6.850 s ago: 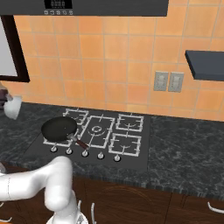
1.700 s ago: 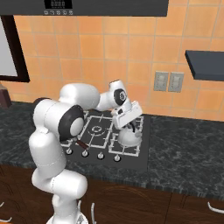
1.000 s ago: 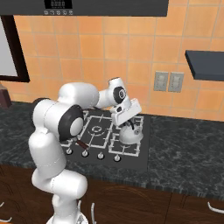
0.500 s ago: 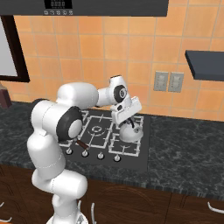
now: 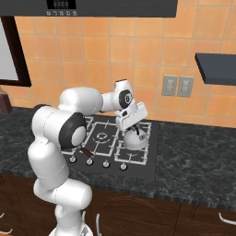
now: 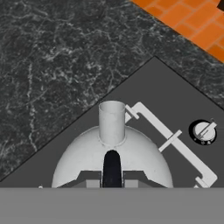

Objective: Pick the kettle from the counter and place it on a stove burner. Then turn the burner on.

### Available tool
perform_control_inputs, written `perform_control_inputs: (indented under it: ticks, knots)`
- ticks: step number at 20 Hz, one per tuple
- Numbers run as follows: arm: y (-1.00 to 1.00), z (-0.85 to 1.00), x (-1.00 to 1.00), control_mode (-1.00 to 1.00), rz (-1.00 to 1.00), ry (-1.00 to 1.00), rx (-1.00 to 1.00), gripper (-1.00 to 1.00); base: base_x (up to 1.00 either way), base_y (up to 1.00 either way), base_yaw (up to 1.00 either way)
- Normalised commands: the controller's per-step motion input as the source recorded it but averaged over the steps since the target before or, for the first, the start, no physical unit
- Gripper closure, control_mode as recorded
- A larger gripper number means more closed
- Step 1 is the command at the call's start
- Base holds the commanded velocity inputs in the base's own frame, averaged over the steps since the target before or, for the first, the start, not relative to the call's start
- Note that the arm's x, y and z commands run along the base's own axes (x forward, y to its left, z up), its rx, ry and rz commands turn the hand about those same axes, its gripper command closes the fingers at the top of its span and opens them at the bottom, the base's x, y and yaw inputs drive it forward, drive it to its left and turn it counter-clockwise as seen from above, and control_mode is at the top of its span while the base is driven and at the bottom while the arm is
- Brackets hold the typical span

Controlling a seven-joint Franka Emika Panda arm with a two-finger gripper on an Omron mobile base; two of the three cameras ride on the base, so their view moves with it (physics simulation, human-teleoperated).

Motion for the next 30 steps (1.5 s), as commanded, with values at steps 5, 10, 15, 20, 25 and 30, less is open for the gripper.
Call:
perform_control_inputs:
  ticks: [5,10,15,20,25,30]
  knots:
    - [0.0,0.02,0.0,-1.0,0.0,0.0,0.01,-1.0,0.0,0.0,0.0]
    - [0.0,0.21,-0.03,-1.0,0.0,-0.05,0.0,-1.0,0.0,0.0,0.0]
    - [0.29,0.71,-0.53,-1.0,-0.02,-0.27,0.0,-1.0,0.0,0.0,0.0]
    - [0.57,0.13,-1.0,-1.0,-0.21,-0.34,0.04,-1.0,0.0,0.0,0.0]
    - [0.53,-0.26,-1.0,-1.0,-0.39,-0.24,0.09,-1.0,0.0,0.0,0.0]
    - [0.06,-0.93,-0.92,-1.0,-0.67,-0.06,0.16,-1.0,0.0,0.0,0.0]
